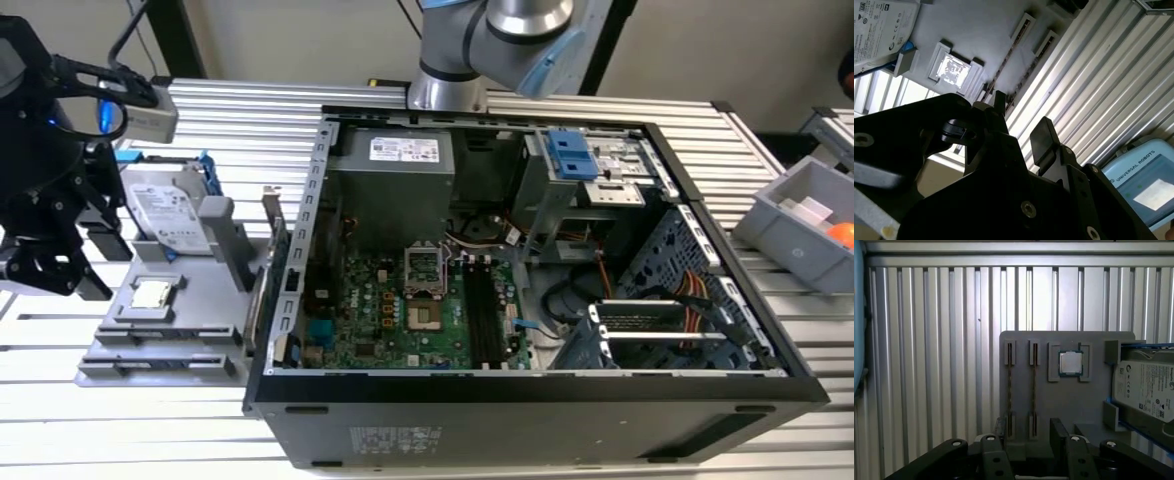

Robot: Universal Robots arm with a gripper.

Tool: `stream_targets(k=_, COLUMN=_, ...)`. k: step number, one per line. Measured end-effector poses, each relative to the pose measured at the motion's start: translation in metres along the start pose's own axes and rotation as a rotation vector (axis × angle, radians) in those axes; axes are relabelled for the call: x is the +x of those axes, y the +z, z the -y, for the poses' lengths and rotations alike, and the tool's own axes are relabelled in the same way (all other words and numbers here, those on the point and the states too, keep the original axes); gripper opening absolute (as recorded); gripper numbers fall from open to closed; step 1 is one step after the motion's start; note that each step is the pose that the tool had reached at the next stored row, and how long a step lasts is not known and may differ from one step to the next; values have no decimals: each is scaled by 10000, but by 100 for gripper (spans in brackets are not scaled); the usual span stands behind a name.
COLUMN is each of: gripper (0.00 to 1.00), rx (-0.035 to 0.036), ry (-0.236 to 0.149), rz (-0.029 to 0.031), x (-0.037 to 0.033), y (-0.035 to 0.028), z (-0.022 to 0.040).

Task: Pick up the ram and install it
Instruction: 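Pick up the ram and move it above insertion slot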

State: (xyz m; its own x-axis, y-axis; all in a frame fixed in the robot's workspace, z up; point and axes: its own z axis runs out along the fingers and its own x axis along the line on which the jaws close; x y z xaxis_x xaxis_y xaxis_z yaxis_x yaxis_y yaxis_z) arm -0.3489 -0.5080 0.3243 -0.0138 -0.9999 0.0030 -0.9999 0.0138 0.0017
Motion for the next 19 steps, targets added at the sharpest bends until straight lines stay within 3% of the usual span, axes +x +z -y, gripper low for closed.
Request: stream_targets(k=19, gripper=100, rx=0, ry=1, rz=0, x=0, y=80, z=0)
